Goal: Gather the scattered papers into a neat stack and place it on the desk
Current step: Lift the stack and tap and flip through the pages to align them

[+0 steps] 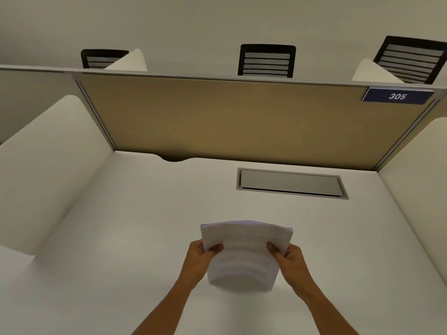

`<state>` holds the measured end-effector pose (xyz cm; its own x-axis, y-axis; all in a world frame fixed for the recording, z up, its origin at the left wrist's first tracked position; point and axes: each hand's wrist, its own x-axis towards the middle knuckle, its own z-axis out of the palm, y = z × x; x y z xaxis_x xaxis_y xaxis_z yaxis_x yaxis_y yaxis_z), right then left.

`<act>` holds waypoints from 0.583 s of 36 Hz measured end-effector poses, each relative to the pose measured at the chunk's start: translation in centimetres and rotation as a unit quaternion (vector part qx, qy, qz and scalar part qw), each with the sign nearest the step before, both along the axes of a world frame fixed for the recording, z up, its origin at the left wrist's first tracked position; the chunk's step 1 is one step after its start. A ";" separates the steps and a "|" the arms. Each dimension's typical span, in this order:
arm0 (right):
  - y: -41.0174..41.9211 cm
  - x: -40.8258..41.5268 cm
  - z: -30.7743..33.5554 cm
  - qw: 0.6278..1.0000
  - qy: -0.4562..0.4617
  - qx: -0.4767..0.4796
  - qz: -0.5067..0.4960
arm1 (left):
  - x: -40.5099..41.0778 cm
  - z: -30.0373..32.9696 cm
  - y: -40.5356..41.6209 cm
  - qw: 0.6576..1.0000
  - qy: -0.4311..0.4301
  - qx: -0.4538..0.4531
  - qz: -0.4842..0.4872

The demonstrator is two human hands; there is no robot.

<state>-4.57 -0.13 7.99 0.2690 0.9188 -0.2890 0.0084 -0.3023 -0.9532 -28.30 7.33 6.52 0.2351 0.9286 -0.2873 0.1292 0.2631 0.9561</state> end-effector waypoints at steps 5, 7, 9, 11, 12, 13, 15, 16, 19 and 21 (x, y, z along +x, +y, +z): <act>-0.3 -0.3 -0.9 1.000 -0.006 -0.008 0.009 | -0.2 -1.8 -0.9 0.999 0.031 -0.021 -0.010; -0.1 -0.2 -0.7 1.000 -0.010 -0.008 0.006 | -0.2 -1.8 -0.8 0.999 0.035 -0.019 -0.005; 0.0 0.0 -0.5 1.000 -0.009 -0.004 -0.002 | -0.2 -1.6 -0.5 0.999 0.037 -0.010 0.001; 0.0 0.1 -0.4 1.000 -0.007 0.004 -0.009 | -0.3 -1.3 -0.3 0.999 0.033 0.003 0.007; 0.0 0.1 -0.4 1.000 -0.006 0.005 -0.012 | -0.3 -1.3 -0.2 0.999 0.032 0.008 0.011; -0.1 0.0 -0.5 1.000 -0.005 0.004 -0.013 | -0.3 -1.3 -0.3 0.999 0.032 0.011 0.013; -0.3 -0.2 -1.0 1.000 -0.004 -0.003 -0.007 | -0.2 -1.7 -0.4 0.999 0.037 0.009 0.009; -0.5 -0.4 -1.3 1.000 -0.004 -0.009 -0.001 | -0.2 -2.1 -0.6 0.999 0.042 0.002 0.006; -0.8 -0.7 -2.3 1.000 0.000 -0.028 0.012 | -0.2 -3.3 -1.0 0.998 0.053 -0.029 0.001; -0.8 -0.8 -2.6 0.999 -0.004 -0.035 0.011 | -0.2 -3.6 -0.9 0.998 0.060 -0.035 0.000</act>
